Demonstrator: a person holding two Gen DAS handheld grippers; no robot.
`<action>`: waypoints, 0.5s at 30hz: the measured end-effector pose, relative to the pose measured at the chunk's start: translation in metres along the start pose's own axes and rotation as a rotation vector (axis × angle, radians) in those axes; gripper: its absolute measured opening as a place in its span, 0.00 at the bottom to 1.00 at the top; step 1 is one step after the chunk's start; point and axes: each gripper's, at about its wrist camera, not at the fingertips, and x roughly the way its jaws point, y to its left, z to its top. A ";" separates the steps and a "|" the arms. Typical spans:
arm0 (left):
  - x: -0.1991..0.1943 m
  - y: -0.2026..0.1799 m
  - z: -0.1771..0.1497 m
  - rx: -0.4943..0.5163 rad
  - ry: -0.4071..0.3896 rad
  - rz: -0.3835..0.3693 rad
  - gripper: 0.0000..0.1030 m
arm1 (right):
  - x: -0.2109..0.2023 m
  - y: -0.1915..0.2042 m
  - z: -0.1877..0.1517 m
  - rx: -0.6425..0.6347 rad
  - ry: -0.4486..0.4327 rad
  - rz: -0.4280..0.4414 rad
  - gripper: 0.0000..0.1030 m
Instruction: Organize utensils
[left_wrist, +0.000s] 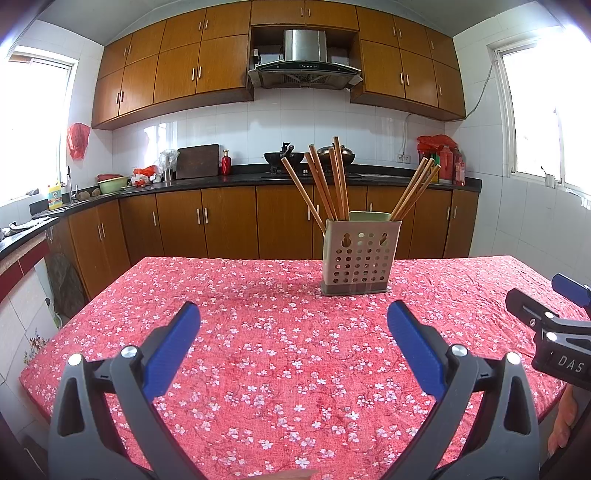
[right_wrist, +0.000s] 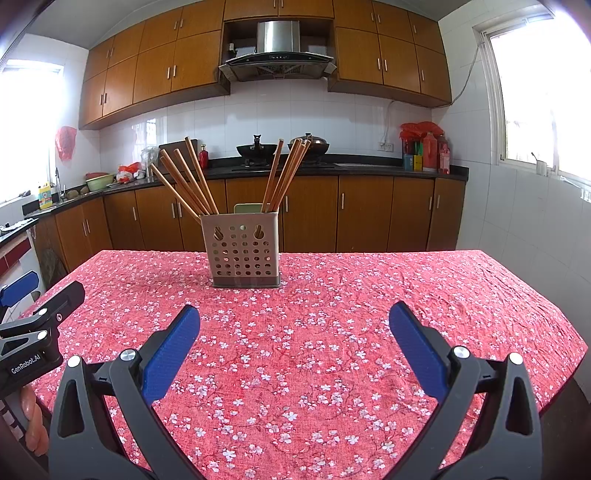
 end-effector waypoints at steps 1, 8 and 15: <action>0.000 0.001 0.000 0.001 0.000 -0.001 0.96 | 0.000 0.000 0.000 0.000 0.000 0.000 0.98; 0.000 0.000 0.000 -0.001 0.001 0.000 0.96 | 0.000 0.000 0.000 0.000 0.001 0.001 0.98; 0.000 0.000 -0.002 -0.003 0.002 -0.001 0.96 | 0.000 0.000 0.000 0.001 0.000 0.000 0.98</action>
